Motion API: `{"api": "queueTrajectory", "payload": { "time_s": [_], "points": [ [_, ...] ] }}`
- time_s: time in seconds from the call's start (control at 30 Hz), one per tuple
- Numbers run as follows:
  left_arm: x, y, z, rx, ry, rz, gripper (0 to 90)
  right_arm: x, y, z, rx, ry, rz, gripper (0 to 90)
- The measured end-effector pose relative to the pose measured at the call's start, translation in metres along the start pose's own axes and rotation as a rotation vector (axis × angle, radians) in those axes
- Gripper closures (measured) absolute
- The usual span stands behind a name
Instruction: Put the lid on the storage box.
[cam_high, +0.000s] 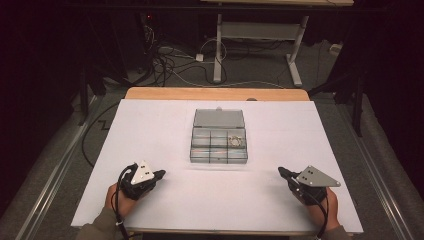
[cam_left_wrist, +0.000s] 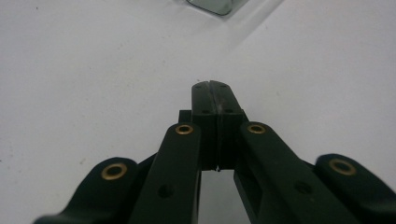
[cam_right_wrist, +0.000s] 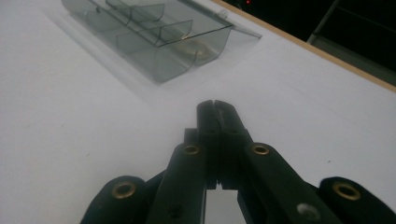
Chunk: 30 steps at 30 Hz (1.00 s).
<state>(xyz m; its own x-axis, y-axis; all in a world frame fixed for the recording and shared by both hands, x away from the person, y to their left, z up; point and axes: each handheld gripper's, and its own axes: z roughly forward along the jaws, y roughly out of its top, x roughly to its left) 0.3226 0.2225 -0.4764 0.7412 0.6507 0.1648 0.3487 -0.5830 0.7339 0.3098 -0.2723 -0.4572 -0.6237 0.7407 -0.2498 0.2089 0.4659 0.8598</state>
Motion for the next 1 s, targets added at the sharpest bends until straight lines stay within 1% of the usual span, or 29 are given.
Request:
{"api": "queueTrajectory", "payload": {
  "time_s": [0.1, 0.13, 0.17, 0.23, 0.27, 0.33, 0.4, 0.43, 0.53, 0.57, 0.63, 0.7, 0.73, 0.77, 0.8, 0.83, 0.9, 0.97, 1.0],
  "points": [
    [0.011, 0.004, 0.001, 0.002, 0.011, -0.011, 86.6, -0.009, 0.008, 0.006, -0.01, -0.012, -0.005, 90.0],
    [0.014, 0.006, 0.002, 0.001, 0.009, -0.016, 86.6, -0.012, 0.011, 0.008, -0.013, -0.011, 0.0, 90.0],
    [0.017, 0.009, 0.002, -0.001, 0.011, -0.017, 86.6, -0.015, 0.015, 0.01, -0.019, -0.006, 0.005, 90.0],
    [0.022, 0.016, 0.003, -0.007, 0.021, -0.006, 86.6, -0.021, 0.023, 0.016, -0.026, -0.011, -0.003, 90.0],
    [0.025, 0.02, 0.003, -0.014, 0.022, -0.007, 86.6, -0.024, 0.028, 0.019, -0.033, -0.022, -0.008, 90.0],
    [0.032, 0.029, 0.003, -0.029, 0.024, -0.013, 86.6, -0.031, 0.036, 0.026, -0.052, -0.019, 0.016, 90.0],
    [0.038, 0.038, 0.006, -0.044, 0.025, -0.015, 86.7, -0.039, 0.042, 0.035, -0.054, -0.001, 0.052, 90.0],
    [0.041, 0.043, 0.008, -0.048, 0.024, -0.016, 86.7, -0.043, 0.045, 0.04, -0.052, 0.003, 0.062, 90.0],
    [0.052, 0.058, 0.016, -0.058, 0.015, -0.037, 86.6, -0.052, 0.053, 0.058, -0.018, -0.005, 0.064, 90.0],
    [0.056, 0.062, 0.02, -0.062, 0.009, -0.048, 86.7, -0.055, 0.054, 0.064, -0.01, 0.001, 0.079, 90.0],
    [0.063, 0.07, 0.028, -0.053, 0.009, -0.06, 86.6, -0.06, 0.058, 0.078, 0.012, -0.009, 0.089, 90.0],
    [0.069, 0.076, 0.038, -0.04, 0.01, -0.073, 86.6, -0.065, 0.059, 0.092, 0.019, 0.001, 0.143, 90.0],
    [0.073, 0.078, 0.043, -0.03, 0.017, -0.076, 86.6, -0.067, 0.06, 0.098, 0.033, -0.006, 0.144, 90.0],
    [0.075, 0.081, 0.048, -0.031, 0.021, -0.088, 86.6, -0.068, 0.061, 0.105, 0.042, -0.007, 0.149, 90.0],
    [0.079, 0.083, 0.053, -0.027, 0.011, -0.104, 86.7, -0.069, 0.062, 0.111, 0.054, -0.005, 0.152, 90.0],
    [0.082, 0.086, 0.058, -0.022, 0.009, -0.113, 86.6, -0.07, 0.063, 0.117, 0.07, -0.006, 0.152, 90.0],
    [0.088, 0.09, 0.069, -0.012, 0.013, -0.131, 86.6, -0.073, 0.066, 0.128, 0.088, 0.004, 0.173, 90.0],
    [0.093, 0.094, 0.079, -0.01, 0.004, -0.158, 86.6, -0.075, 0.069, 0.139, 0.114, 0.001, 0.174, 90.0],
    [0.095, 0.097, 0.085, 0.0, 0.009, -0.16, 86.6, -0.076, 0.071, 0.144, 0.127, 0.002, 0.173, 90.0]
  ]
}}
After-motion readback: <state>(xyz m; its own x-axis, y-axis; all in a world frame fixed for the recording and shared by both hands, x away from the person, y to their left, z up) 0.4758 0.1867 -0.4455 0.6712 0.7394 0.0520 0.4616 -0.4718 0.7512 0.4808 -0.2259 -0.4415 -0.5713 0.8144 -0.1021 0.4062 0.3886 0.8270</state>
